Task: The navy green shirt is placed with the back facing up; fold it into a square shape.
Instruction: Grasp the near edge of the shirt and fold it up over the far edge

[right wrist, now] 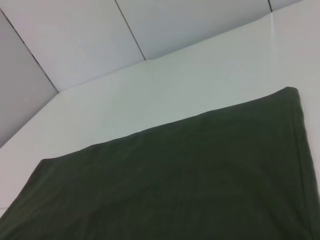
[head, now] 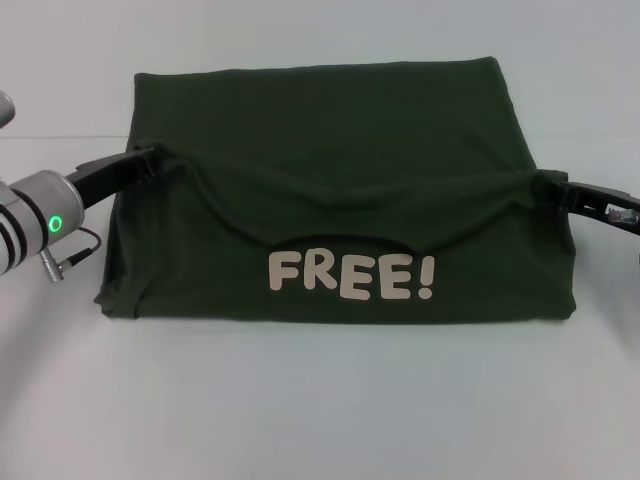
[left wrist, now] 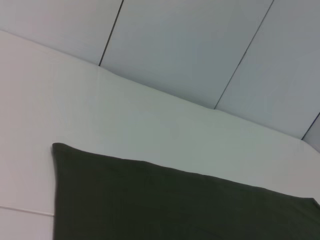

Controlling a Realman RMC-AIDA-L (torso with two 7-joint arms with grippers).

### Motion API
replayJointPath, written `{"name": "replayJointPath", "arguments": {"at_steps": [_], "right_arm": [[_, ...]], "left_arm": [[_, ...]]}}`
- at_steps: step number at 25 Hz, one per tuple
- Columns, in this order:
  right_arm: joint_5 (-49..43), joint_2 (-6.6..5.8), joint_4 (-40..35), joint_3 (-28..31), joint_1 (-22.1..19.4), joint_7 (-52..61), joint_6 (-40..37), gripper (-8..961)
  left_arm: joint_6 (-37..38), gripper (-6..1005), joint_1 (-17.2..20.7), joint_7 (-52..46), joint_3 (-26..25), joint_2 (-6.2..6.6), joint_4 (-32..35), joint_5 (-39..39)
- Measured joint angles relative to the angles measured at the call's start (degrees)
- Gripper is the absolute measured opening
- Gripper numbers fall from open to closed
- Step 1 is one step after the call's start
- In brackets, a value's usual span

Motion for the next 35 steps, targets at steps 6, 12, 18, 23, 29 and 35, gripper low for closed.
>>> {"name": "replayJointPath", "arguments": {"at_steps": [6,12,18,23,29,35], "right_arm": [[0.0,0.05,0.6,-0.4,0.2,0.0,1.7,179],[0.0,0.08,0.9,-0.5,0.4,-0.7,2.4,188],[0.0,0.09,1.2,-0.5,0.5,-0.7,2.8,196],[0.0,0.17,1.6,-0.5,0.7,-0.7,3.2,203],[0.0,0.18,1.8,-1.1,0.9,-0.7,3.3,212],[0.0,0.13,1.8,-1.2,0.7,-0.7,3.1,221]], "left_arm": [[-2.0,38,-0.3,4.5,0.0,0.00,-1.9,-2.3],[-2.7,38,-0.4,10.4,0.0,-0.03,-3.7,-7.4],[-2.7,39,-0.3,13.1,0.0,-0.11,-4.3,-8.5],[-4.9,39,-0.7,17.9,0.0,-0.32,-6.4,-10.1],[-7.5,40,-1.0,19.8,0.0,-0.33,-7.5,-12.9],[-8.5,210,-1.0,21.4,0.0,-0.31,-7.6,-14.7]]}}
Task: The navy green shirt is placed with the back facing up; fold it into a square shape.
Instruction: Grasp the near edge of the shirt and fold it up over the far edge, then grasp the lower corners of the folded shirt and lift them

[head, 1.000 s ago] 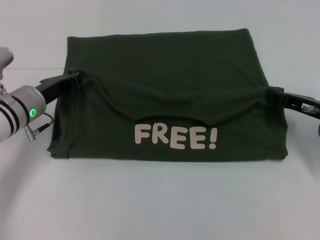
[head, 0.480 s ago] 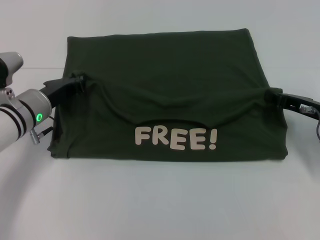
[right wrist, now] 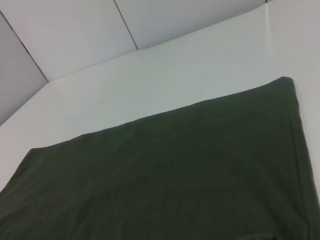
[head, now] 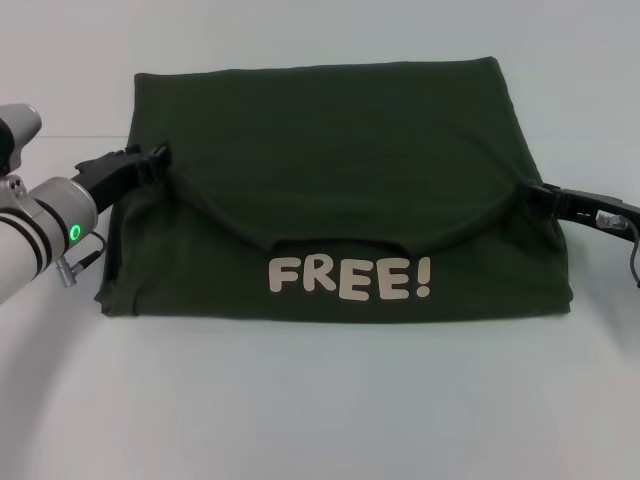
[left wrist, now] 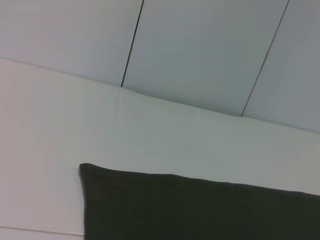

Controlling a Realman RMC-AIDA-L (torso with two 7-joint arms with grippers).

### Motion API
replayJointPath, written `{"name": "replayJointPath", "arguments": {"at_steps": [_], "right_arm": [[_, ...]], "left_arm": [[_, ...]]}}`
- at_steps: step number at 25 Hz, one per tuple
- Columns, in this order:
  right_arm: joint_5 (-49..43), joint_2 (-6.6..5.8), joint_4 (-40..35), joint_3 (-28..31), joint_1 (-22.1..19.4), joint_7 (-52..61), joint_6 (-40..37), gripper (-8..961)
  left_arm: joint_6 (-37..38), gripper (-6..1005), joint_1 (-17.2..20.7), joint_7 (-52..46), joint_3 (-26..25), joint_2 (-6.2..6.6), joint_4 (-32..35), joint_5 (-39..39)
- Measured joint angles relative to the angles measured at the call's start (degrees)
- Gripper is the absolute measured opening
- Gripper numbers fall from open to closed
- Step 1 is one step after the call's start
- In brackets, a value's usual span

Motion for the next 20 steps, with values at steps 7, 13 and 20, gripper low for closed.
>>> {"name": "replayJointPath", "arguments": {"at_steps": [7,13,20], "right_arm": [[0.0,-0.19,-0.2,0.0,-0.4,0.3,-0.7,551],[0.0,-0.31,-0.1,0.0,-1.7,0.7,-1.3,841],[1.4,-1.37,-0.9,1.3,-4.5,2.8,-9.5,906]], "left_arm": [[0.3,500,0.6,0.5,-0.1,0.07,0.0,-1.9],[3.9,653,2.7,2.3,0.0,0.24,0.0,-6.4],[11.4,829,6.1,-15.9,10.6,3.29,1.2,-4.2]]}}
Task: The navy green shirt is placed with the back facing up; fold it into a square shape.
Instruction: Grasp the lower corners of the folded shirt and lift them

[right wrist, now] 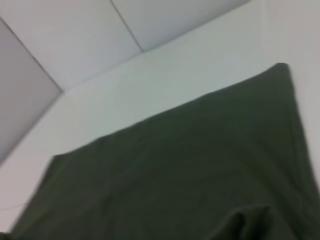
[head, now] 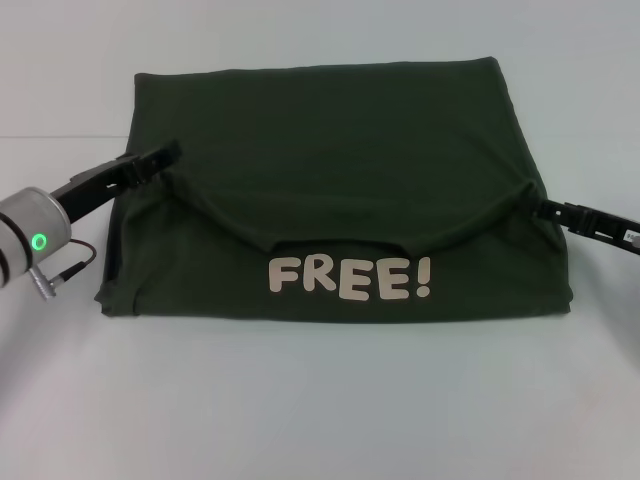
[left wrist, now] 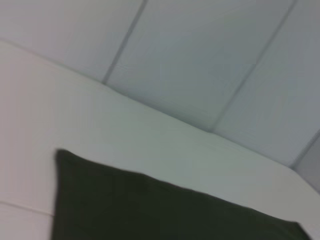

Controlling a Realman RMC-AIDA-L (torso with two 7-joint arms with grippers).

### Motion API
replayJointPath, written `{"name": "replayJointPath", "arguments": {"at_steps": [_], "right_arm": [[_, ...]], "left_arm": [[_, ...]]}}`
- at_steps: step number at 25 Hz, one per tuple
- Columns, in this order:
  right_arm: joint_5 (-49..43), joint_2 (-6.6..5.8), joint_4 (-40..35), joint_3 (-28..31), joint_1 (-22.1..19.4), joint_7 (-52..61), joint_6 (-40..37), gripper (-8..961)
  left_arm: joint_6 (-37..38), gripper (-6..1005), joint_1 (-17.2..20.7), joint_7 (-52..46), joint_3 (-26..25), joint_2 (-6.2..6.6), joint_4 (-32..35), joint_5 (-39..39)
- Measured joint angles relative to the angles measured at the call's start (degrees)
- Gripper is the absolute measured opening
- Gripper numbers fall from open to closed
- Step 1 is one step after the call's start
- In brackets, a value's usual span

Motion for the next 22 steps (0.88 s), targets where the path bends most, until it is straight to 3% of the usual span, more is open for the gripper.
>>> {"name": "replayJointPath", "arguments": {"at_steps": [3,6,9,15,22], "right_arm": [[0.7,-1.68,-0.1,0.0,-0.9,0.9,-7.1,906],[0.2,-3.41,-0.1,-0.6,-1.6,0.7,-13.6,906],[-1.1,-4.52,-0.6,-1.5,-2.3,-1.1,-18.4,907],[-2.5,-4.42,-3.4,-5.8,-4.3,-12.3,-28.7,906],[-3.5,-2.42,-4.7,-8.9,-6.5,-25.4,-33.1,916]], "left_arm": [[6.4,829,1.7,-10.9,8.1,3.58,0.3,0.1],[14.0,829,3.3,-21.3,13.3,8.02,0.5,0.4],[21.4,828,4.5,-30.1,14.0,10.89,2.8,4.6],[32.8,828,5.8,-36.7,12.4,12.03,10.4,16.0],[33.0,828,5.3,-38.9,12.1,12.22,10.6,21.3]]}}
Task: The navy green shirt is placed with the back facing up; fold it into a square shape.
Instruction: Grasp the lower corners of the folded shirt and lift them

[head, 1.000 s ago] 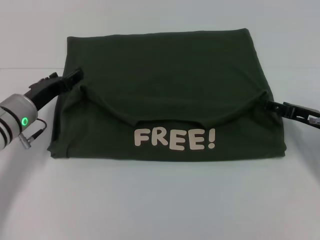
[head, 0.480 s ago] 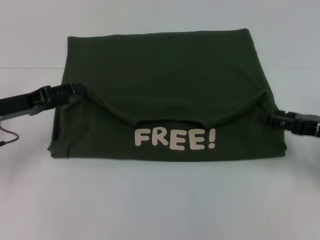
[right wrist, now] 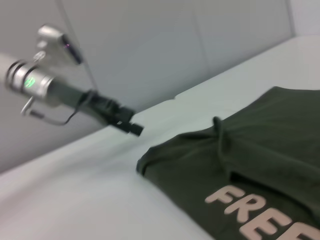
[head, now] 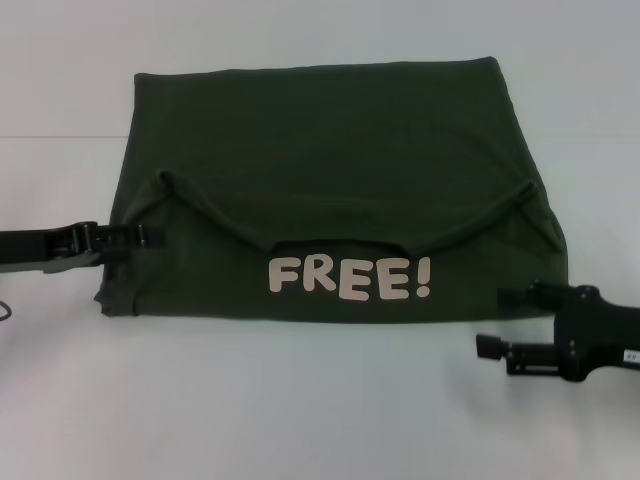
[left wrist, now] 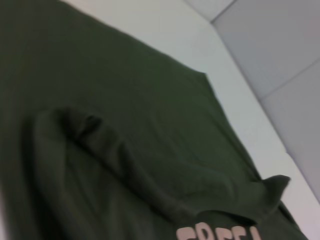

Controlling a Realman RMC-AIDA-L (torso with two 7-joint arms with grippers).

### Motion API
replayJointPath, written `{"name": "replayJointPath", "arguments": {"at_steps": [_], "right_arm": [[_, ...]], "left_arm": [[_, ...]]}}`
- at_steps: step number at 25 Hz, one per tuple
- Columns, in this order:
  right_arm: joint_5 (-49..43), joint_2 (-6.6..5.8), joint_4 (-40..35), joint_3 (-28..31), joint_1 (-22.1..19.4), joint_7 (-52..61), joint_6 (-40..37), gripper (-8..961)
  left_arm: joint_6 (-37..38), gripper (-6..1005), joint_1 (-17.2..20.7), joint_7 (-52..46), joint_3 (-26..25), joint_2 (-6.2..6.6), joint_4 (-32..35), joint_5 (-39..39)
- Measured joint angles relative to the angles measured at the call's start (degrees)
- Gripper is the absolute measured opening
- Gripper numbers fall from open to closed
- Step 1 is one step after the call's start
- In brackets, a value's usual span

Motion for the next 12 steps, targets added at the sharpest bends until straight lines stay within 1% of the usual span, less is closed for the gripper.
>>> {"name": "replayJointPath", "arguments": {"at_steps": [3,5,12], "right_arm": [[-2.0,0.83,0.0,-0.3,-0.3,-3.8,0.4,915],[-3.4,1.15,-0.1,-0.4,-0.3,-4.7,1.0,915],[-5.3,1.33,-0.3,-0.5,0.1,-5.1,2.2,916]], "left_arm": [[-2.3,827,0.0,-3.2,-0.2,-0.01,0.0,2.2],[-3.8,827,0.0,-4.2,-0.2,-0.01,0.0,3.5],[-7.2,827,-0.4,-4.1,0.4,0.01,0.3,5.6]]}}
